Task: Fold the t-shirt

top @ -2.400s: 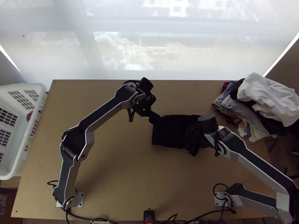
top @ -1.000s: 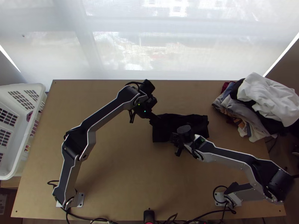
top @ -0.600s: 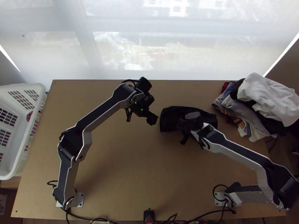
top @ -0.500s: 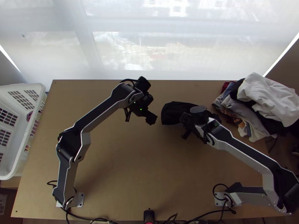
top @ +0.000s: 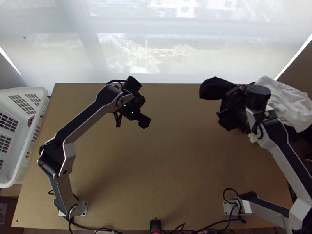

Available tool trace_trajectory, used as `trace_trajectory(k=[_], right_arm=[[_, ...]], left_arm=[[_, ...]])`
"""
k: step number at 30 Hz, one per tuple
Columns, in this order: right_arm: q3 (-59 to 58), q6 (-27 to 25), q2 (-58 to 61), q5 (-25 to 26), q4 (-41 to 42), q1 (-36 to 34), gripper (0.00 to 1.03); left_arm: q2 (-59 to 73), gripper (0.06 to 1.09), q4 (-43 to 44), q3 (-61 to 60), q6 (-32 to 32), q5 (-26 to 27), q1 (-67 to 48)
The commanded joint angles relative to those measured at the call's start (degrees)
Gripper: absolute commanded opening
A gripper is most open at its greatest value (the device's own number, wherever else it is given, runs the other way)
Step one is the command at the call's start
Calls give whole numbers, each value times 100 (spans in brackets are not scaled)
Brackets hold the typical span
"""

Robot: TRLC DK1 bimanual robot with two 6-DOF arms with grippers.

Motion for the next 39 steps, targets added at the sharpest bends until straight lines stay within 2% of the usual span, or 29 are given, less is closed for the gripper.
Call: trace_trajectory(k=[1,11,15,19,24,28,35,39], right_arm=[[582,221,-357,-432,-197,-1472,3],[2032,300,56,-2242,-232,-4434,3],[2639,283,566,-2778,-232,-5278,3],[3430,300,1093,-3121,-347,-5797,3],[4018,300,1674,-3350,-399,-6122,3],[4018,291,2008,-3394,-399,-6122,3],[2814,388,2034,-3385,-267,-5612,3],[1944,432,1753,-3297,23,-4962,3]], left_arm=[[-659,104,44,-684,44,-16,303],[-1301,104,185,-1511,62,-16,496],[-1424,104,229,-1704,71,-7,593],[-1547,104,281,-1924,71,-7,628],[-1635,104,343,-2108,71,-7,725],[-1723,104,413,-2319,62,-7,813],[-1854,104,448,-2504,53,-7,980],[-1916,104,439,-2565,71,-7,1138]])
